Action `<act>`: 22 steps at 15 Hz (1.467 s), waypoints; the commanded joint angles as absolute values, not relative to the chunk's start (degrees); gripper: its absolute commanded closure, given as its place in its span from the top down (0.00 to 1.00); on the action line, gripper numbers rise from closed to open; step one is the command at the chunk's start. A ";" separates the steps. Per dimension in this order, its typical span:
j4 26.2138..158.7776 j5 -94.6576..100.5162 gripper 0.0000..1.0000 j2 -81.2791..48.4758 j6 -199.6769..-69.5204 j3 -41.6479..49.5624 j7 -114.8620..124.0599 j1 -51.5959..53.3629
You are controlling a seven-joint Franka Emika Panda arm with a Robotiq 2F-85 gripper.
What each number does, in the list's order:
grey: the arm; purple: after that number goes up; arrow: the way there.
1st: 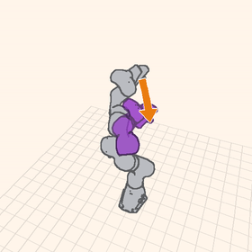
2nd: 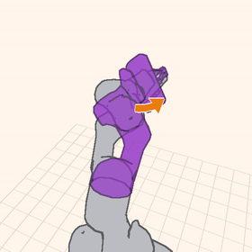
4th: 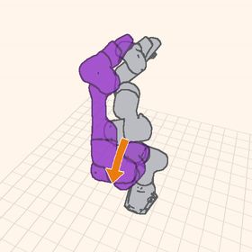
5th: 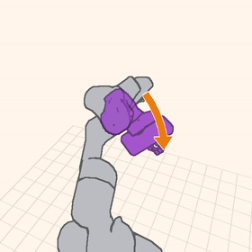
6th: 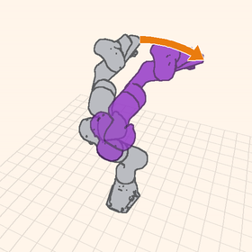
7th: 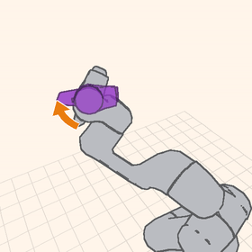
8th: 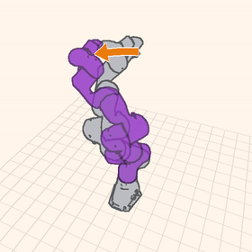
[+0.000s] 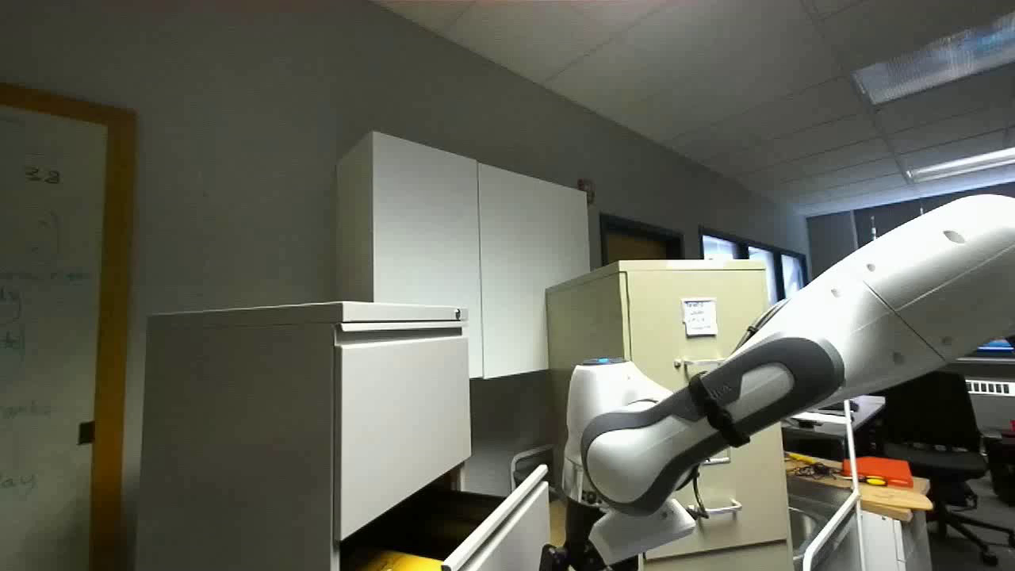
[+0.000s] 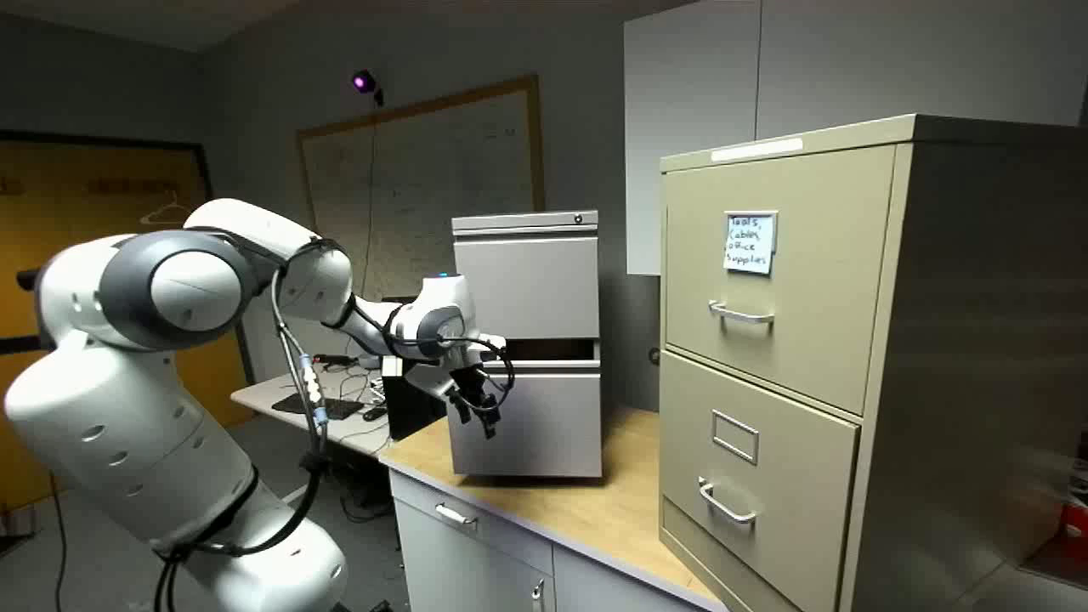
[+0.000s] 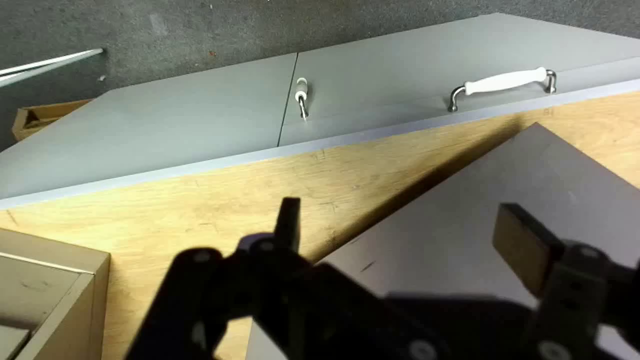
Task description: Close the bottom drawer of the left cabinet
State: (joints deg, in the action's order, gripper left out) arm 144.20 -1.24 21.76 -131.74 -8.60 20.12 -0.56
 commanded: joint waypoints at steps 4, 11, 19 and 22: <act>144.11 -1.03 1.00 21.75 -131.62 -8.15 20.25 -0.12; 144.20 -0.33 1.00 21.06 -135.28 -8.12 20.30 -0.51; 143.49 -1.75 0.44 16.91 -153.25 -5.74 21.56 -3.12; 143.35 -5.67 0.22 15.08 -160.29 -3.36 20.42 -2.86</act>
